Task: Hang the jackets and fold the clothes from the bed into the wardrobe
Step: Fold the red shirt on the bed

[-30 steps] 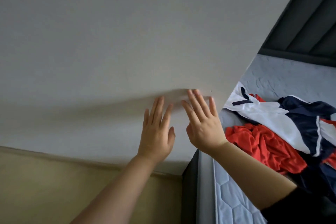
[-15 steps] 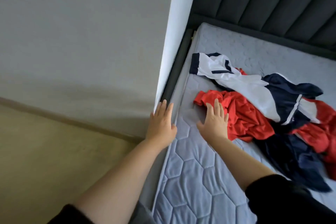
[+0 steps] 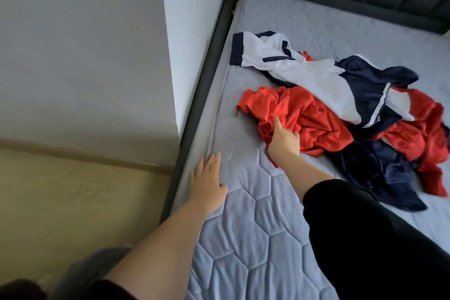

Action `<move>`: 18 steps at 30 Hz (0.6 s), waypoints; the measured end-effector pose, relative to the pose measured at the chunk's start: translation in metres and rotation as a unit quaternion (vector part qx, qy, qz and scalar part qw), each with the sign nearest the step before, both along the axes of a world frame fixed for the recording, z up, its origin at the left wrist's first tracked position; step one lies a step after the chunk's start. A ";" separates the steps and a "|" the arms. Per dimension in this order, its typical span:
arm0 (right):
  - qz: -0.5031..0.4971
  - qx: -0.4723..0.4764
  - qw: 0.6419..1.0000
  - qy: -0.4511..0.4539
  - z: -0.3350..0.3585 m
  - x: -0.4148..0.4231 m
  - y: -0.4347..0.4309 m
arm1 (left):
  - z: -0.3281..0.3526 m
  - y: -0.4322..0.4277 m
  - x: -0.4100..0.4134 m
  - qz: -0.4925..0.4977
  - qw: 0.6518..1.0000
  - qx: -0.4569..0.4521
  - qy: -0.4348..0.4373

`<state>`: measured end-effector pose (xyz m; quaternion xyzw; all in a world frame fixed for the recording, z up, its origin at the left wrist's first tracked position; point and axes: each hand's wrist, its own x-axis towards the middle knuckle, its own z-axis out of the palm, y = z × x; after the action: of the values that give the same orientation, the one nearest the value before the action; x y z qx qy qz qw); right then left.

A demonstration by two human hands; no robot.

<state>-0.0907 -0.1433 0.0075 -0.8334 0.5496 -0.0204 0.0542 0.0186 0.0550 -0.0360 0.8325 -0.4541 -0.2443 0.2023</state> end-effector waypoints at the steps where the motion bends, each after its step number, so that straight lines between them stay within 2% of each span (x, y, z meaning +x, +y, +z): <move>1: 0.003 0.013 1.000 -0.024 0.002 0.003 0.002 | 0.001 -0.003 0.002 -0.003 1.000 -0.017 0.005; 3: 0.016 0.091 0.992 -0.091 0.010 0.011 0.015 | 0.004 -0.011 0.008 0.024 0.992 -0.100 0.070; 4: 0.035 0.136 0.984 -0.113 0.015 0.013 0.025 | 0.008 -0.014 0.009 0.061 0.976 -0.154 0.142; 6: 0.077 0.230 0.960 -0.138 0.024 0.014 0.049 | 0.017 -0.021 0.014 0.154 0.921 -0.222 0.280; 7: 0.094 0.285 0.943 -0.143 0.028 0.011 0.063 | 0.020 -0.024 0.018 0.196 0.898 -0.233 0.319; 9: 0.143 0.346 0.916 -0.142 0.034 0.002 0.090 | 0.024 -0.026 0.028 0.254 0.875 -0.228 0.343; 10: 0.171 0.335 0.914 -0.153 0.035 -0.003 0.102 | 0.025 -0.026 0.033 0.278 0.858 -0.226 0.368; 11: 0.197 0.285 0.923 -0.167 0.034 -0.007 0.110 | 0.027 -0.026 0.035 0.299 0.833 -0.225 0.407; 13: 0.220 0.116 0.955 -0.164 0.025 -0.013 0.111 | 0.030 -0.022 0.035 0.316 0.797 -0.218 0.467; 15: 0.168 0.056 0.980 -0.093 0.017 -0.018 0.103 | 0.031 -0.016 0.031 0.296 0.808 -0.218 0.461; 18: 0.141 0.085 0.986 0.019 0.005 -0.027 0.091 | 0.032 -0.011 0.027 0.290 0.819 -0.226 0.441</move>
<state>-0.1177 -0.0519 0.0125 -0.8954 0.4269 0.0501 0.1165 0.0454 0.0442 -0.0041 0.6602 -0.0970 -0.4058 0.6245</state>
